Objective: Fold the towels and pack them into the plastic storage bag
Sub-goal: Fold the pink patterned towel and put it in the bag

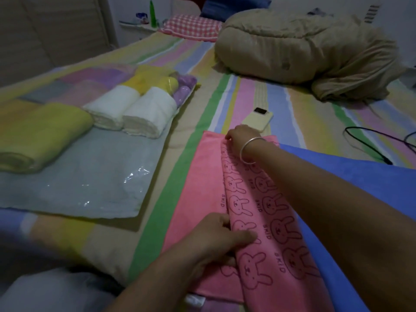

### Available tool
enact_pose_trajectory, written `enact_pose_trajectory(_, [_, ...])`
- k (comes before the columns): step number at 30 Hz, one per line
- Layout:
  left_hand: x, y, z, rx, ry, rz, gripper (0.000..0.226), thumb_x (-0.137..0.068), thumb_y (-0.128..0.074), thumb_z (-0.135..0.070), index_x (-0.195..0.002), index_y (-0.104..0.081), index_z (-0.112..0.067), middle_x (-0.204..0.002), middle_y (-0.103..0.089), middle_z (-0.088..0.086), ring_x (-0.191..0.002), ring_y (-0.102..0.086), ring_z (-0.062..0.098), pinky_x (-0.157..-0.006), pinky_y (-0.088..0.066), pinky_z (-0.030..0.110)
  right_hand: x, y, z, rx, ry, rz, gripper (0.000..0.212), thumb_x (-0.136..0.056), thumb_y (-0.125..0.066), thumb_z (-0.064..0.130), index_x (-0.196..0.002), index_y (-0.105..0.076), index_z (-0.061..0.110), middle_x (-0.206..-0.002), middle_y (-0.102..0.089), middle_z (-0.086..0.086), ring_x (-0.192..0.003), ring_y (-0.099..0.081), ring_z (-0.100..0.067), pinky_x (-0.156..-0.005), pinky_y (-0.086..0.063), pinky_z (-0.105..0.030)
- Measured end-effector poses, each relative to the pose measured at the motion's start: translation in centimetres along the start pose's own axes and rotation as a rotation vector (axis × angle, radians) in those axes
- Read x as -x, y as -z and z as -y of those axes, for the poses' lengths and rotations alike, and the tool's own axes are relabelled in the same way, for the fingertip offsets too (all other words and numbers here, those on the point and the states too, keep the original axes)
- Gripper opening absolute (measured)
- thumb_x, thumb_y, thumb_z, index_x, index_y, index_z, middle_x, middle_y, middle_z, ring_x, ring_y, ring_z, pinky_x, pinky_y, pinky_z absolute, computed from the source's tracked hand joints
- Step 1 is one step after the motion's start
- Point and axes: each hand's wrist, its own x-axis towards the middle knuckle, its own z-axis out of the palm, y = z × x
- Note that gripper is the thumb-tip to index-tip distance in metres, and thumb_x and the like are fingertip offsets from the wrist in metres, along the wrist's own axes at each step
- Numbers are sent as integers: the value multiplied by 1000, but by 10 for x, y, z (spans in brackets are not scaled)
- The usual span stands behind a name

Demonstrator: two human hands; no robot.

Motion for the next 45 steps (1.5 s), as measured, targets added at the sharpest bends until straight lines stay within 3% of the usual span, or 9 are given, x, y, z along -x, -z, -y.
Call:
enact_pose_trajectory(5, [12,14,1,-12,-129,-143,15,-91,-61,-22,-97,-66,-9,-85,-74,12,-71,-69,23,-67,-58,33,-7,0,-4,-80,-96,-90,39,-96,-48,43,-106,-69,11,-108,-64,-13,-104,-57,-32,-84,-47,-35])
enact_pose_trajectory(9, [18,34,11,-216,-269,-343,52,-73,-55,-62,-87,-59,-12,-83,-69,19,-78,-68,35,-76,-54,54,-15,5,0,-274,-175,-215,33,-97,-48,39,-101,-65,11,-102,-65,-15,-98,-60,-34,-76,-44,-34])
enact_pose_trajectory(14, [27,53,20,-301,-334,-513,22,-88,-59,-43,-87,-56,-21,-78,-70,2,-73,-68,20,-73,-55,46,-34,12,22,-308,-162,-234,35,-97,-45,44,-106,-62,15,-106,-65,-16,-98,-59,-35,-77,-44,-37])
enact_pose_trajectory(22, [31,82,25,-467,-300,-525,23,-85,-61,-46,-93,-54,-26,-90,-69,-7,-81,-67,11,-73,-57,39,-53,-7,47,-216,-214,-166,29,-97,-49,36,-112,-63,15,-108,-64,-12,-102,-58,-33,-85,-48,-40])
enact_pose_trajectory(30, [50,65,13,-1288,-491,-815,59,-82,-64,-44,-131,-41,-20,-124,-55,2,-109,-57,22,-79,-49,32,31,-10,25,-192,-81,-30,67,-96,-36,52,-152,-12,24,-160,-6,-8,-147,-5,-29,-118,-9,-47])
enact_pose_trajectory(33, [37,62,32,-1316,-777,-596,56,-90,-50,-38,-140,-45,-13,-147,-42,10,-136,-39,28,-110,-32,42,109,-17,11,-134,-43,165,78,-86,-11,67,-152,-4,27,-161,5,-4,-147,7,-24,-119,-2,-46])
enact_pose_trajectory(37, [29,65,59,-1436,-790,-337,56,-101,-20,-45,-150,-28,-19,-156,-25,5,-145,-21,21,-113,-16,44,219,-36,3,-217,96,123,101,-70,18,80,-152,-5,25,-159,3,-1,-148,2,-24,-118,-4,-38])
enact_pose_trajectory(41, [31,69,59,-1310,-810,-304,60,-99,-14,-52,-147,-34,-23,-155,-27,0,-146,-18,16,-117,-10,40,277,-46,1,-417,239,-213,48,-99,-23,35,-144,-36,22,-149,-38,-10,-139,-28,-32,-114,-19,-38])
enact_pose_trajectory(45, [44,55,49,-1084,-889,-346,45,-95,-34,-44,-120,-64,-24,-134,-58,-4,-128,-48,13,-111,-31,42,294,-47,12,-434,318,-307,65,-77,-52,9,-140,-42,20,-148,-40,-6,-140,-32,-29,-112,-31,-43])
